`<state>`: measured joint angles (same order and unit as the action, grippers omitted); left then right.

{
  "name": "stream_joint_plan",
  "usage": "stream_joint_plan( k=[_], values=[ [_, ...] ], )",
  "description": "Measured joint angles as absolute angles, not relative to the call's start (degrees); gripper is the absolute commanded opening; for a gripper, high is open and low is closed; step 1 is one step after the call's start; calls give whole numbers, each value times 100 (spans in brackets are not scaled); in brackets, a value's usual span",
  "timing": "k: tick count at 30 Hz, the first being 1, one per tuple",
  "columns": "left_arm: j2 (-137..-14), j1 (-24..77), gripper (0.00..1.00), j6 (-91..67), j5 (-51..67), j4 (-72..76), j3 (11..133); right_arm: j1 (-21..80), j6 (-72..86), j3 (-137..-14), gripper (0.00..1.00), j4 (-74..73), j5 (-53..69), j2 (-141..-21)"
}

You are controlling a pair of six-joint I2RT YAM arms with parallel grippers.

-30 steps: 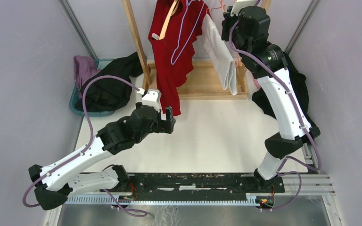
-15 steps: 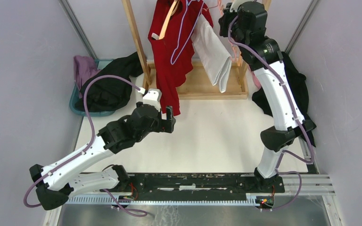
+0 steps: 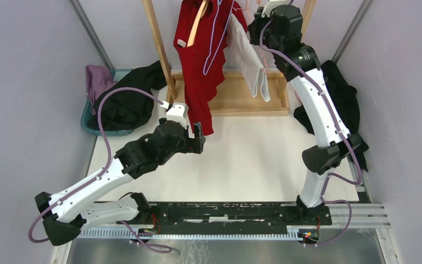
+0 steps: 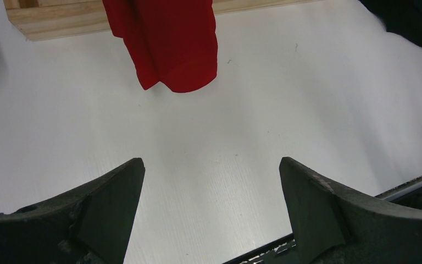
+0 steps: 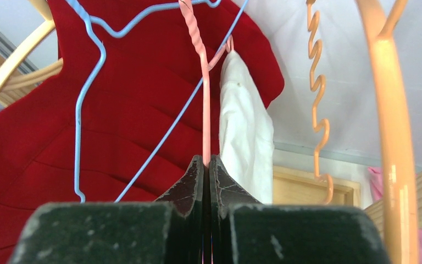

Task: Place the skirt on the hanger
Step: Place the hanger on the clothesline.

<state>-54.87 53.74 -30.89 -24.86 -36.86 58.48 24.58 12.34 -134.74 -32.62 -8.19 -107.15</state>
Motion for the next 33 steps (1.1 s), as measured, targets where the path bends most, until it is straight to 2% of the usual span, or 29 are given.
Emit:
stream_joint_plan(
  k=[12, 17, 22, 26, 33],
  values=[
    [-5614, 5339, 99, -3089, -2355, -3555, 5704, 2445, 1525, -12193, 3, -2331, -386, -10204],
    [-5669, 5330, 99, -3089, -2390, -3542, 5704, 2429, 1546, -12123, 30, -2351, -353, -10073],
    [-5669, 5089, 99, -3087, -2574, -3601, 5706, 2432, 1542, -11697, 50, -2840, -399, -9633],
    [-5693, 4759, 99, -3087, -2755, -3719, 5736, 2436, 1518, -11192, 53, -3225, -502, -8976],
    [-5867, 3728, 99, -3085, -2969, -3669, 5714, 2436, 1586, -9994, 54, -3765, -781, -7015]
  ],
)
